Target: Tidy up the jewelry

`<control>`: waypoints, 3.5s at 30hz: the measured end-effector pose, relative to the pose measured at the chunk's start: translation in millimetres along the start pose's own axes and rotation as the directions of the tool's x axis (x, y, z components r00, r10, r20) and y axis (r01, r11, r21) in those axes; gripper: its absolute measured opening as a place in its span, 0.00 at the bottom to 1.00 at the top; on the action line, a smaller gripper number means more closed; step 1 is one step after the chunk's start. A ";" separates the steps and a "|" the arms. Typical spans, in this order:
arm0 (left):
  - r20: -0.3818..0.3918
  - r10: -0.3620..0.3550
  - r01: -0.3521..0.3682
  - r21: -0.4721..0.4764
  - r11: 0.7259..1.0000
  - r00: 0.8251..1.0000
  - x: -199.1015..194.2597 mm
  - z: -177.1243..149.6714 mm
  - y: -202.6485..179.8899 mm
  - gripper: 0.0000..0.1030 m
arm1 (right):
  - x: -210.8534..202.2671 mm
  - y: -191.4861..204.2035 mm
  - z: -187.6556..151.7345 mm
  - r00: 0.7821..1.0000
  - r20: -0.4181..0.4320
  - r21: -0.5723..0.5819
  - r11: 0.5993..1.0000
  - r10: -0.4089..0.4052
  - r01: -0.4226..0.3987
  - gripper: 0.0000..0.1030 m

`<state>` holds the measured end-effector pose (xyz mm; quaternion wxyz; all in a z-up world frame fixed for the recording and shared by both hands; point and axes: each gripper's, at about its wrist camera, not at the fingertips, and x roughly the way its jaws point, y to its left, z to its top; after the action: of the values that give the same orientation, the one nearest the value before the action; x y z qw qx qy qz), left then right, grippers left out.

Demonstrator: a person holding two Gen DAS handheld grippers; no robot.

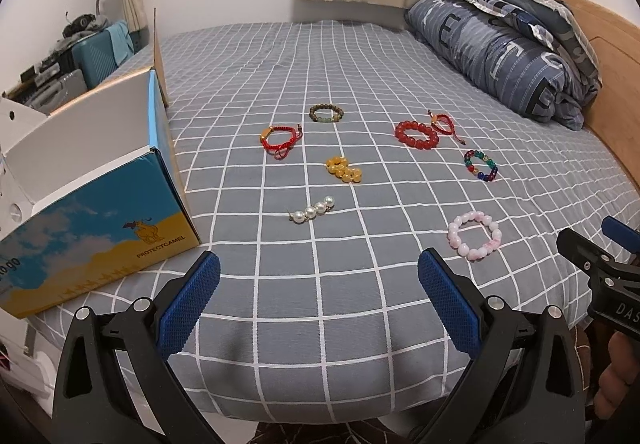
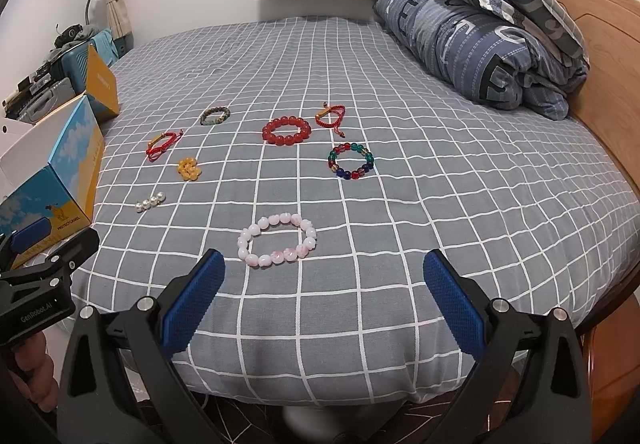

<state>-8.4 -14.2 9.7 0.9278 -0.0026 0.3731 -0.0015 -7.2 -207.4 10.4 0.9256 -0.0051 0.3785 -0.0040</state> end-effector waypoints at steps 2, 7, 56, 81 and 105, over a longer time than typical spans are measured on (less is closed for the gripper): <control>-0.003 0.008 -0.008 0.003 1.000 1.000 0.5 -0.2 -0.5 0.94 | -0.3 -0.3 0.3 1.000 0.000 0.000 1.000 0.002 -0.002 0.93; -0.008 0.007 -0.007 -0.002 1.000 1.000 0.6 -0.5 1.3 0.94 | -1.3 1.9 -0.4 1.000 0.001 -0.001 1.000 0.003 -0.003 0.93; -0.040 0.004 -0.004 0.007 1.000 0.999 -1.1 1.8 -3.8 0.94 | 6.7 -6.1 -1.2 1.000 -0.010 0.022 1.000 -0.001 0.001 0.93; -0.163 -0.025 0.022 -0.024 0.999 0.986 143.9 85.9 -18.6 0.94 | 134.2 -42.9 77.5 0.989 -0.139 0.030 0.999 -0.040 0.045 0.93; -0.239 -0.013 0.017 0.016 1.000 0.971 200.8 91.3 -37.0 0.52 | 220.9 -65.0 83.1 0.966 -0.255 0.075 0.995 -0.045 0.066 0.49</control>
<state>199.7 -51.8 -63.2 0.8761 0.0030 0.4820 -0.0121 208.4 -274.3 -84.3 0.8688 0.0232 0.4925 -0.0461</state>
